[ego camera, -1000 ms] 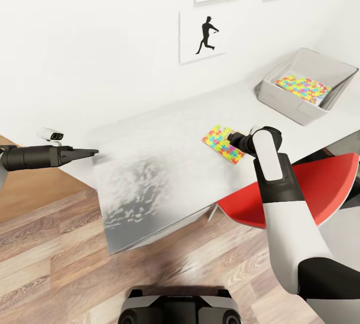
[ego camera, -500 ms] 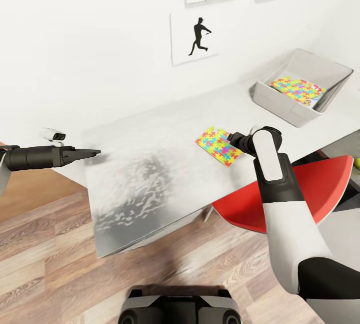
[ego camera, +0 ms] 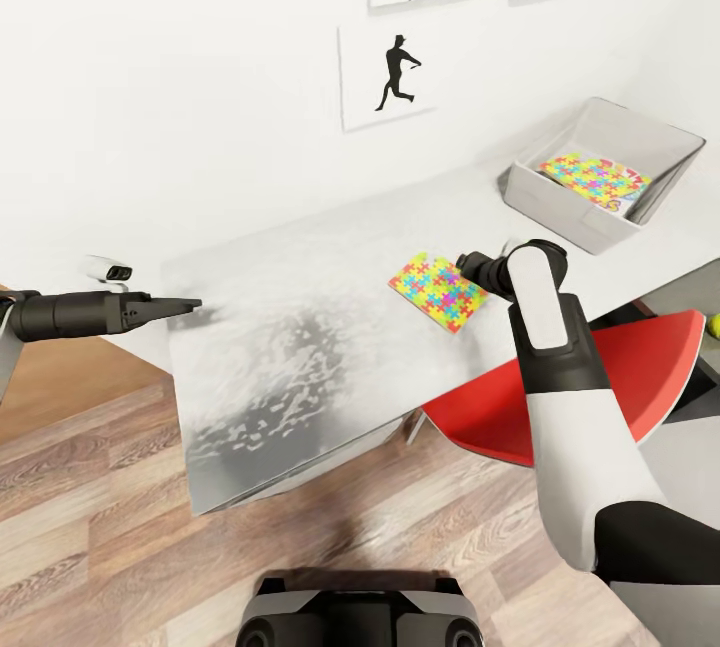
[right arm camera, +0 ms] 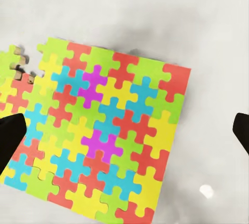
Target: Put all the toys in the child's room - the three board games (two on the bed and one on the table), the two jigsaw puzzles on the table, and the tennis ball on the table - inside the toy box on the table in the child's room.
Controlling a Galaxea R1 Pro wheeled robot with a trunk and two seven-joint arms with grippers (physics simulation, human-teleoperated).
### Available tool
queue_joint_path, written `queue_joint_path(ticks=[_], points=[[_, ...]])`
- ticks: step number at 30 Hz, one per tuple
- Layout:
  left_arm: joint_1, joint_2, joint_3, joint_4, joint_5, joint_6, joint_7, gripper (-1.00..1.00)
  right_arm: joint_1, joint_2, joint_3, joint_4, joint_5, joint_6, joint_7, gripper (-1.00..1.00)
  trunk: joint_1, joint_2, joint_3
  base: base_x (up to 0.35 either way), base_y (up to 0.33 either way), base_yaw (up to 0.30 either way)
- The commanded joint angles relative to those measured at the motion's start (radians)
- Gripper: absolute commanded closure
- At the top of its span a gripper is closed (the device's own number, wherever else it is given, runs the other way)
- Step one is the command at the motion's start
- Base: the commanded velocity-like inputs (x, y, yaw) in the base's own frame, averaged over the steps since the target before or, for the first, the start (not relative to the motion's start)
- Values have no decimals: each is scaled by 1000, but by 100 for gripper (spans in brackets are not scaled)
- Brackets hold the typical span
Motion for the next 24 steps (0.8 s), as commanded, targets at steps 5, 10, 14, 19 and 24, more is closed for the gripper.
queue_joint_path(ticks=[5,10,14,19,24], points=[[-1,1,0,0,2,12,-4,-100,-55,2,4,32,-12,35,-10,-100,1,-2,-1,0,0,0],[-1,2,3,0,2,16,-5,-100,-123,4,3,80,-13,105,-9,-100,1,-2,-1,0,0,0],[-1,1,2,1,2,18,-5,-100,-227,4,4,214,-14,150,-13,-100,1,-2,-1,0,0,0],[-2,2,3,5,-13,20,-5,-100,-331,2,2,381,-14,169,-13,-100,1,-2,-1,0,0,0],[-1,3,5,31,-25,20,-6,-100,-437,-1,0,581,-17,169,-5,-100,1,-2,-1,0,0,0]])
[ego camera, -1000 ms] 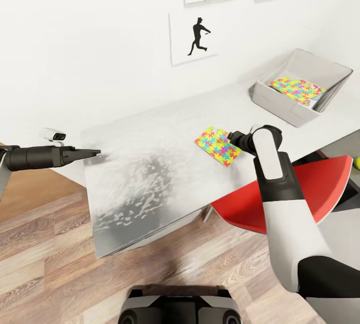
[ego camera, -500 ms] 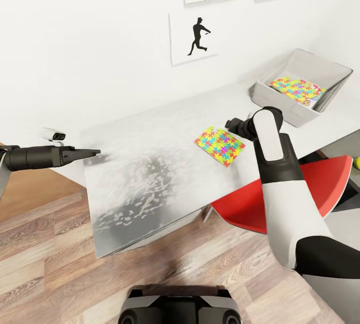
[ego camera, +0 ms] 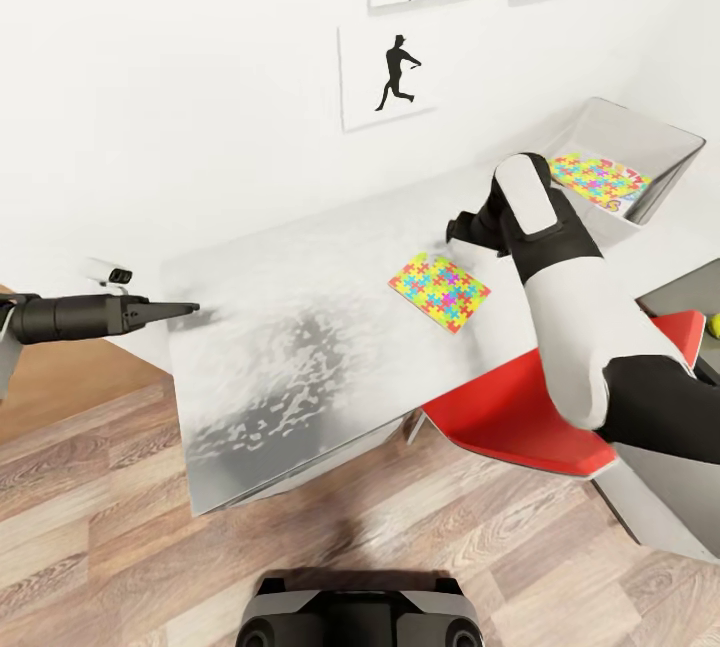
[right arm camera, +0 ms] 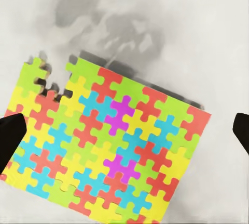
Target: Put all the toys in the child's room - the three board games (two on the bed and one on the table), the two jigsaw puzzles on the table, and the tennis ball on the table - inside the toy box on the table in the child's room.
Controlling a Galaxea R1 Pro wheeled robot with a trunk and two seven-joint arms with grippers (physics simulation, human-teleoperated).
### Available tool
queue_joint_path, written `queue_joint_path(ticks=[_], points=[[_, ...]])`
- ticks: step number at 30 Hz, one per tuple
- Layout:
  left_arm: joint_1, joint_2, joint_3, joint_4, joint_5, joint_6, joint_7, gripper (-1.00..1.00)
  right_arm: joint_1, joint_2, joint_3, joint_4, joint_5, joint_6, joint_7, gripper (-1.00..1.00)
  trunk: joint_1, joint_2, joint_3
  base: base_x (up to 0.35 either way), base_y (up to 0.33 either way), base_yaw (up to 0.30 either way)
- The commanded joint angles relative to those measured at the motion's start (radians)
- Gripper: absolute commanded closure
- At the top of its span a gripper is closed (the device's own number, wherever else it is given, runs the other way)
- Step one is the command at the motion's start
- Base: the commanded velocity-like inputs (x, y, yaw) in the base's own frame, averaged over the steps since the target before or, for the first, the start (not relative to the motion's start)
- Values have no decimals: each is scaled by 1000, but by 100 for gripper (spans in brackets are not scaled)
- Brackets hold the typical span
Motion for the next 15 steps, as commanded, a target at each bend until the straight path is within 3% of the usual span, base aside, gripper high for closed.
queue_joint_path(ticks=[1,6,15], points=[[0,1,0,2,1,11,-3,-100,-11,0,2,25,-10,2,-9,-100,1,-2,-1,0,0,0],[0,0,1,15,-1,11,-2,-100,-37,-1,3,103,-11,-30,-1,-100,1,-2,-1,0,0,0],[-1,-1,0,20,-3,10,16,-100,-44,-2,3,124,-3,-54,21,-100,1,-2,-1,0,0,0]])
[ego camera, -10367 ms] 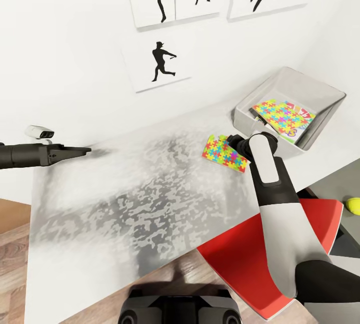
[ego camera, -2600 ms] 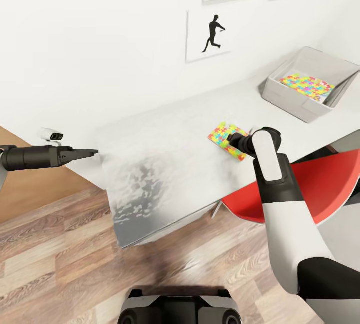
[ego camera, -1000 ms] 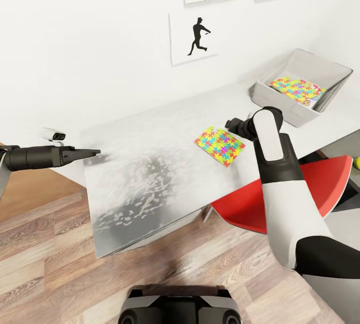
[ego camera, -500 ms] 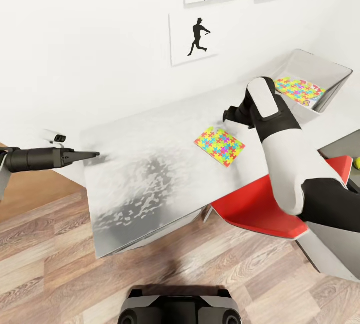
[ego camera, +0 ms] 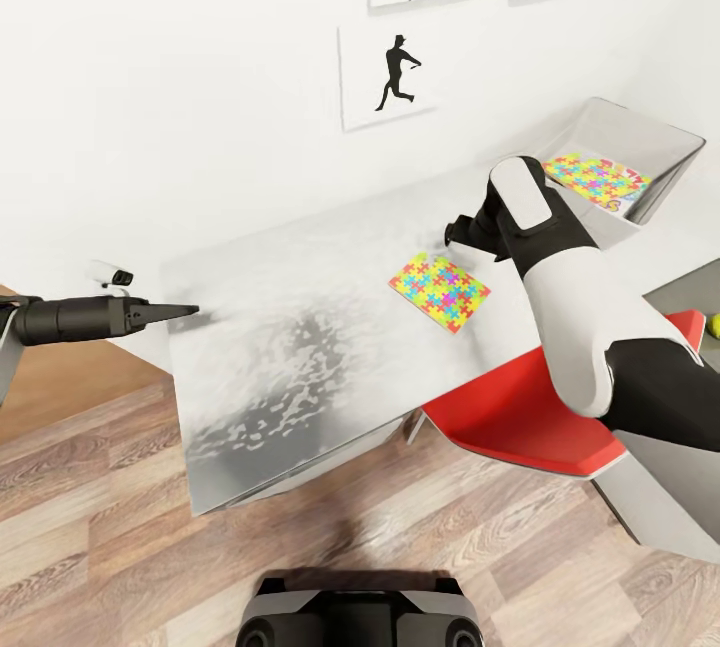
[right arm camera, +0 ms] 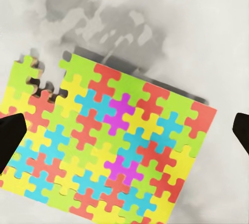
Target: Put all the toys in the child's room - the three board games (two on the bed and one on the table), the two jigsaw puzzles on the table, and the tennis ball on the table - inside the toy box on the table in the child's room.
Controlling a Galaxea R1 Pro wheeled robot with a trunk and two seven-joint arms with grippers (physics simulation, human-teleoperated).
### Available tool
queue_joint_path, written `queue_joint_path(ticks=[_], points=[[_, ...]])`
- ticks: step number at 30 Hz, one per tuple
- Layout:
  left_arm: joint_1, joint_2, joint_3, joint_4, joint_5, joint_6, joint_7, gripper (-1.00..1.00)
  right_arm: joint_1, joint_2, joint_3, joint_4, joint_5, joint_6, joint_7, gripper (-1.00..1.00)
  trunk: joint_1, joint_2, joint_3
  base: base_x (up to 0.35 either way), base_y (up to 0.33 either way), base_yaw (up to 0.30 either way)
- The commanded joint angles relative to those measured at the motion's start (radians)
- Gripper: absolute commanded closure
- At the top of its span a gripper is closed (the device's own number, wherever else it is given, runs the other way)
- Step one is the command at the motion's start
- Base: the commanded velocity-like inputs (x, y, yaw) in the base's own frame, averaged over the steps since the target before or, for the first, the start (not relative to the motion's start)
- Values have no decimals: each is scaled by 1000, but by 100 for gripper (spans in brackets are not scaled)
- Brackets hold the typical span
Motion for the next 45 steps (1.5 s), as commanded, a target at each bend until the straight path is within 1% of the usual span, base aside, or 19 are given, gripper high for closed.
queue_joint_path(ticks=[1,5,11,16,19,23,28,30,33,34,36,37,38,39,40,41,42,43,45], points=[[-1,0,-1,0,1,10,8,-100,-2,0,3,0,-10,2,-9,-100,1,-2,-1,0,0,0],[-1,0,-2,0,1,10,27,-100,-7,-1,3,-2,-9,2,-7,-100,1,-2,-1,0,0,0],[0,0,1,0,2,11,36,-100,-37,-8,3,-3,-8,2,-6,-100,1,-2,-2,0,0,0],[-1,1,1,0,1,11,37,-100,-51,-12,3,-3,-6,1,-6,-100,1,-2,-8,0,0,0],[-1,3,3,0,2,12,38,-100,-77,-23,6,-3,-6,1,-7,-100,1,-2,-13,0,0,0],[-1,8,5,1,1,11,38,-100,-87,-29,8,-3,-6,1,-7,-100,1,-2,-20,0,0,0],[-1,17,12,45,0,10,36,-100,-92,-33,10,-2,-6,-1,-8,-100,1,-2,-28,0,0,0],[-1,31,17,67,0,8,35,-100,-92,-34,10,-2,-6,-2,-8,-100,1,-2,-31,0,0,0],[-1,64,21,89,0,5,32,-100,-93,-33,10,-2,-6,-3,-8,-100,1,-2,-36,0,0,0],[-1,87,22,99,0,4,30,-100,-93,-33,12,-1,-6,-5,-8,-100,1,-2,-38,0,0,0],[-1,111,23,109,1,2,29,-100,-92,-33,13,0,-6,-6,-8,-100,1,-2,-41,0,0,0],[-1,136,23,122,2,0,27,-100,-91,-33,14,1,-6,-7,-8,-100,1,-2,-43,0,0,0],[-1,149,23,129,3,-1,26,-100,-91,-33,15,1,-6,-9,-8,-100,1,-2,-44,0,0,0],[-1,172,23,146,3,-2,25,-100,-90,-34,15,3,-6,-15,-8,-100,1,-2,-46,0,0,0],[-1,184,23,155,4,-3,25,-100,-89,-34,16,3,-6,-20,-7,-100,1,-2,-47,0,0,0],[-1,206,24,174,4,-4,25,-100,-89,-34,17,4,-6,-31,-7,-100,1,-2,-49,0,0,0],[-1,216,24,184,4,-5,25,-100,-89,-34,17,4,-6,-35,-7,-100,1,-2,-51,0,0,0],[-1,237,24,202,4,-6,25,-100,-89,-34,17,5,-6,-41,-7,-100,1,-2,-52,0,0,0],[-1,264,24,225,3,-22,24,-100,-90,-34,17,5,-6,-46,-6,-100,1,-2,-56,0,0,0]])
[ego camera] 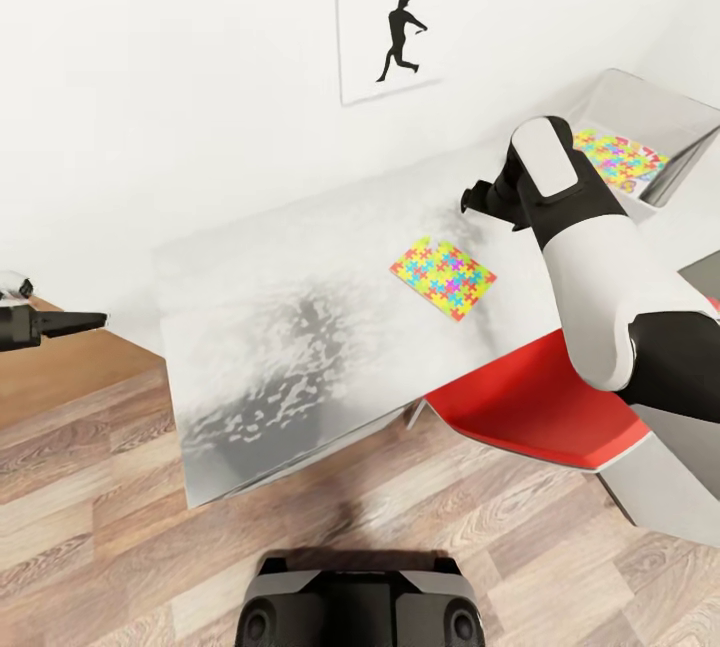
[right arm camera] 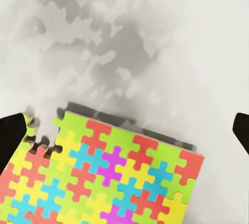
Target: Put all the toys in the child's room - the three board games (two on the bed and one on the table), the two jigsaw puzzles on the table, and the tennis ball on the table - inside the toy box on the table in the child's room.
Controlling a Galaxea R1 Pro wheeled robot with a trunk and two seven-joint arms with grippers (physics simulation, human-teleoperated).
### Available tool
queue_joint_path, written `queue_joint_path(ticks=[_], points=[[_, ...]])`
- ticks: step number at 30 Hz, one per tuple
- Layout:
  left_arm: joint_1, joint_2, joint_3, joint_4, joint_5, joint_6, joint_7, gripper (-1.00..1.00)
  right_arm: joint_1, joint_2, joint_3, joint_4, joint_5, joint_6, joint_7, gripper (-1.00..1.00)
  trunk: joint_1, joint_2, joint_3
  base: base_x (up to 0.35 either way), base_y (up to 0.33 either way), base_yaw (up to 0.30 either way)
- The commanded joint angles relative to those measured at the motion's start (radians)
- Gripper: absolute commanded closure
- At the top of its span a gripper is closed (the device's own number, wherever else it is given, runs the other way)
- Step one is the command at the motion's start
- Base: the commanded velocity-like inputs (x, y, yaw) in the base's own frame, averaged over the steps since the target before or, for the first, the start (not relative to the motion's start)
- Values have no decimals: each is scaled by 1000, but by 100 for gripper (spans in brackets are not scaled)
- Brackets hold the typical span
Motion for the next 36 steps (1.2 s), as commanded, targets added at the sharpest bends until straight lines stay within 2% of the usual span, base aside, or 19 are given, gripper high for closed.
queue_joint_path(ticks=[1,2,4,7,10,13,19,22,28,31,32,34,35,36], points=[[-1,10,-1,7,2,1,-3,-100,-1,-1,4,0,-10,1,-10,-100,1,-2,-3,0,0,0],[-1,20,-1,14,2,-9,-3,-100,-1,-1,4,0,-10,0,-10,-100,1,-2,-5,0,0,0],[-1,64,-1,45,2,-44,-10,-100,-2,-1,4,0,-10,-3,-10,-100,1,-2,-8,0,0,0],[0,104,-2,88,1,-63,-16,-100,-2,0,4,0,-10,-6,-10,-100,1,-2,-13,0,0,0],[-1,133,-2,130,-1,-76,-18,-100,-2,1,4,0,-9,-8,-11,-100,1,-2,-18,0,0,0],[-1,147,-2,152,-1,-93,-22,-100,-1,2,4,0,-9,-11,-11,-100,1,-2,-23,0,0,0],[-1,152,-5,170,1,-112,-51,-100,-1,2,5,0,-10,-44,-10,-100,1,-2,-33,0,0,0],[-1,149,-8,167,4,-111,-121,-100,-1,2,6,0,-10,-56,-10,-100,1,-2,-38,0,0,0],[-1,149,-1,158,20,-97,-125,-100,-1,3,7,0,-10,-62,-10,-100,1,-2,-47,0,0,0],[-1,147,-1,127,55,-54,-125,-100,-1,3,7,0,-10,-63,-10,-100,1,-2,-52,0,0,0],[-1,145,-2,87,83,-21,-125,-100,-1,4,6,0,-10,-64,-10,-100,1,-2,-54,0,0,0],[-1,143,-3,30,114,14,-125,-100,-1,5,6,0,-10,-64,-10,-100,1,-2,-57,0,0,0],[-1,142,-5,-37,147,40,-125,-100,0,5,6,0,-10,-64,-10,-100,1,-2,-59,0,0,0],[-2,141,-5,-73,164,50,-125,-100,0,5,7,0,-10,-64,-10,-100,1,-2,-61,0,0,0]])
